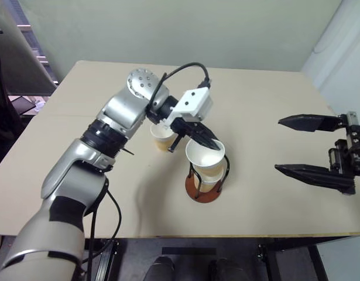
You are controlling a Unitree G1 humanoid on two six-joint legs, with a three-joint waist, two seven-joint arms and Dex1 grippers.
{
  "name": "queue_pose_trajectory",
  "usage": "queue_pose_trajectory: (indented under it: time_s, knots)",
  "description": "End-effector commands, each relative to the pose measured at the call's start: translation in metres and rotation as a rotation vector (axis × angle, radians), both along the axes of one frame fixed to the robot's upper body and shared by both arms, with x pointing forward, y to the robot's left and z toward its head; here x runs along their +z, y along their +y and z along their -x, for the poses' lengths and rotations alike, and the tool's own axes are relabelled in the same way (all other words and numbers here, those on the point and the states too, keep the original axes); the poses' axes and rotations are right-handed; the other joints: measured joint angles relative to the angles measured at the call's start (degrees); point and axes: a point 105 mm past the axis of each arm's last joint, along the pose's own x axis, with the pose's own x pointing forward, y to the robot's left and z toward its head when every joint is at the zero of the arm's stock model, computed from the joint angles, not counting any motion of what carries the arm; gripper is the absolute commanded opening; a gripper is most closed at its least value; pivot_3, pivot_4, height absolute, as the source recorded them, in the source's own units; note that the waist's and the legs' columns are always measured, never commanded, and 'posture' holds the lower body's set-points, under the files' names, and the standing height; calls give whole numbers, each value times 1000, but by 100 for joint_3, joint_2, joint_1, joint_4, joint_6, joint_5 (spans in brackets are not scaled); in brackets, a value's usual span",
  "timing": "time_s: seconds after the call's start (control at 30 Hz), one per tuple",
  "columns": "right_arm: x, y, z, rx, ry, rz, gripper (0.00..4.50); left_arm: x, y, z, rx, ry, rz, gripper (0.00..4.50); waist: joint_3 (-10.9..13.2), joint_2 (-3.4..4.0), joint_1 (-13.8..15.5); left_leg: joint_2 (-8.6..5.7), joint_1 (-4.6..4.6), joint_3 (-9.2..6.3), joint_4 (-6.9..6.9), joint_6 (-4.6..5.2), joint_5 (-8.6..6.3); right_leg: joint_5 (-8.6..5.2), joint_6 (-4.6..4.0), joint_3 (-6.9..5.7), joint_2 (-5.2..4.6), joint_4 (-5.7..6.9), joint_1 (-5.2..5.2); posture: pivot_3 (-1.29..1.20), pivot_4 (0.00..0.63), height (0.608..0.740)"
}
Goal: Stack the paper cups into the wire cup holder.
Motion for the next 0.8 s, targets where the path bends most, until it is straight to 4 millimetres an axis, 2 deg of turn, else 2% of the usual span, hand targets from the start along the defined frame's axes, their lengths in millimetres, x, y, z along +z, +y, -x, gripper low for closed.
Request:
queue_pose_trajectory:
  time_s: [0.03, 0.27, 0.3, 0.33, 0.6, 0.7, 0.8]
  knots:
    - [9, 0, 4, -11, -60, 3, 4500, 5, -4, 6, -63, -33, -22, 42, 0, 0, 0, 0, 0, 0, 1, 0, 0, 0, 0, 0, -1, 1, 1, 0, 150, 740]
    - [7, 0, 4, -13, -56, 11, 4500, -2, -11, 5, -82, -32, -43, 42, 0, 0, 1, -7, -4, 1, 17, 8, -4, 1, 6, 2, -6, 4, 2, 0, 150, 740]
    - [7, 0, 5, -14, -56, 12, 4500, -2, -12, 5, -84, -35, -41, 461, 0, 0, 1, -10, -4, 1, 18, 8, -4, 1, 6, 2, -6, 4, 2, 0, 150, 740]
    - [7, 0, 5, -16, -57, 13, 4500, -2, -13, 5, -86, -36, -39, 618, 0, 0, 1, -10, -5, 0, 19, 8, -4, 1, 7, 2, -6, 4, 2, 0, 150, 740]
    - [5, -1, 4, -21, -54, 20, 4500, 6, -19, -1, -72, -67, 10, 3486, 0, 0, 4, -25, -6, 1, 25, 11, -6, 2, 10, 4, -9, 4, 4, 0, 150, 740]
    - [5, -1, 2, -16, -54, 22, 4500, 21, -21, -12, 1, -86, 86, 3486, 0, 0, 4, -27, -12, 1, 35, 17, -10, 1, 15, 4, -12, 5, 4, 0, 150, 740]
    - [5, -2, 0, -11, -54, 24, 4500, 33, -5, -30, 125, -108, 127, 3486, 1, 2, -1, -35, -12, 5, 38, 22, -12, 2, 17, 7, -13, 4, 4, 0, 150, 740]
